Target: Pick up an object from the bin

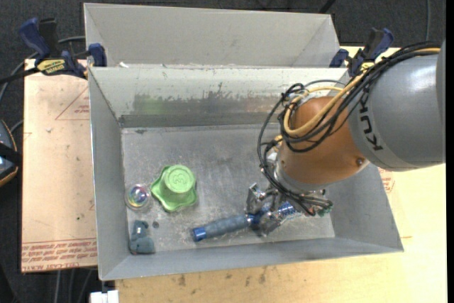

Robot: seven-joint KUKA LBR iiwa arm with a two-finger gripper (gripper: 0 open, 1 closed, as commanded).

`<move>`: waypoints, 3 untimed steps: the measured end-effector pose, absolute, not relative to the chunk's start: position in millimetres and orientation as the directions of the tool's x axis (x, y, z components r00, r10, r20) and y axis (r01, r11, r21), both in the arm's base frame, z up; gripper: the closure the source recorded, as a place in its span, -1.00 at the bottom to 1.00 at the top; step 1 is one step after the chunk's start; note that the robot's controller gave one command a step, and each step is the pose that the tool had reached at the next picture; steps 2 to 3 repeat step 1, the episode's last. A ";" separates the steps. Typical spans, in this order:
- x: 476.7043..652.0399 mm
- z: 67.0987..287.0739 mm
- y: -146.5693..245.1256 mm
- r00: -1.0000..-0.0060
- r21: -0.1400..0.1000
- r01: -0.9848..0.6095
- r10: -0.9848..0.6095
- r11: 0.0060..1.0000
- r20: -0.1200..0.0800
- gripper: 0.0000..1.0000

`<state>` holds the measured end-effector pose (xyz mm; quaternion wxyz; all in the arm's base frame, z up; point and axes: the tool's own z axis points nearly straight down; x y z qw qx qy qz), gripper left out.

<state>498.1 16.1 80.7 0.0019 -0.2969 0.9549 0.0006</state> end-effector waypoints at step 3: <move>483.7 227.5 -7.2 -0.784 -0.005 -0.620 -0.621 0.784 -0.007 1.00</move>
Offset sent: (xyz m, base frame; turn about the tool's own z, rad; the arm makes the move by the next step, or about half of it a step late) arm -0.0159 -0.0230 0.1434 -0.0707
